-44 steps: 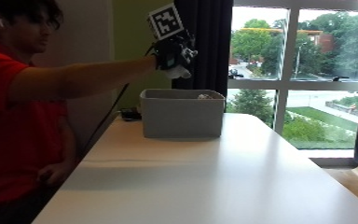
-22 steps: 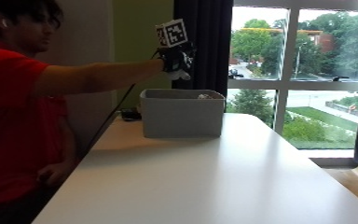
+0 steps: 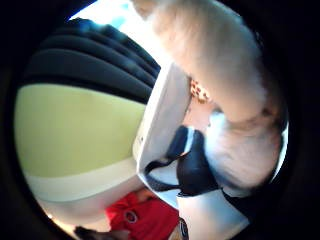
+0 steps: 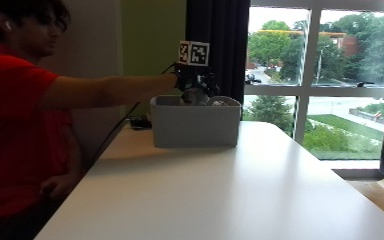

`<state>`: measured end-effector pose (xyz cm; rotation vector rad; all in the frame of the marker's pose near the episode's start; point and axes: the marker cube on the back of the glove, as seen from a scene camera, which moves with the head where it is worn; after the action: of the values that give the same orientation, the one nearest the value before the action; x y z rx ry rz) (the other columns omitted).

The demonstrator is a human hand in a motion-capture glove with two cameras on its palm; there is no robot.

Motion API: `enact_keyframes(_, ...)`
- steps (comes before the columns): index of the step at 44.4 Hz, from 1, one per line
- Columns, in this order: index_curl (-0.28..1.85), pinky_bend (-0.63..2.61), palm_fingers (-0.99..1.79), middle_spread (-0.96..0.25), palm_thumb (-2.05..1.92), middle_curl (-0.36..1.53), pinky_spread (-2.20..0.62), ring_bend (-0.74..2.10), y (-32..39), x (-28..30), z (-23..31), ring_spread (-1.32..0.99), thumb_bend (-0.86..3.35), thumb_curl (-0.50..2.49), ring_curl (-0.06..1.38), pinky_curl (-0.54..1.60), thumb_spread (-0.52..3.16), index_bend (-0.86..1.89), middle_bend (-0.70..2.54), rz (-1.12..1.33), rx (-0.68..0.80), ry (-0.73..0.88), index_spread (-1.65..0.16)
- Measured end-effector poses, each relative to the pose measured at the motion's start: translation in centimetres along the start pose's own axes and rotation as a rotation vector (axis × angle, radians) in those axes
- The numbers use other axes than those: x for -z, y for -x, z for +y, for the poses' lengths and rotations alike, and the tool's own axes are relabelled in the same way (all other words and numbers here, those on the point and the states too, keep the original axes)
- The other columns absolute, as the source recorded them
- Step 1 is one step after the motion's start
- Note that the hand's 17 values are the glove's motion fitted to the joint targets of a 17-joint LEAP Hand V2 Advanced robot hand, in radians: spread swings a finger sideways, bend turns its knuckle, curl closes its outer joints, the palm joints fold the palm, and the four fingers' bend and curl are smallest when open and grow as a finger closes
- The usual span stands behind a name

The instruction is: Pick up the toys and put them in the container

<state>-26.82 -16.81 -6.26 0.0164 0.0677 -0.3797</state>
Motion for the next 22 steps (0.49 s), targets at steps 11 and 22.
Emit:
enact_keyframes(11, 0.86, 1.21, -0.02, -0.17, 0.03, 0.42, -0.11, 0.56, -1.7, -0.1, 1.7, -0.14, -0.06, 0.86, 0.32, 0.45, 0.87, 0.34, 0.34, 0.040, 0.018, -0.011, -0.47)
enact_keyframes(22, 0.77, 1.12, 0.07, -0.15, -0.02, 0.40, -0.02, 0.48, -6.9, -0.6, 4.2, -0.06, -0.04, 0.66, 0.27, 0.39, 1.09, 0.37, 0.31, 0.022, -0.041, -0.117, -0.51)
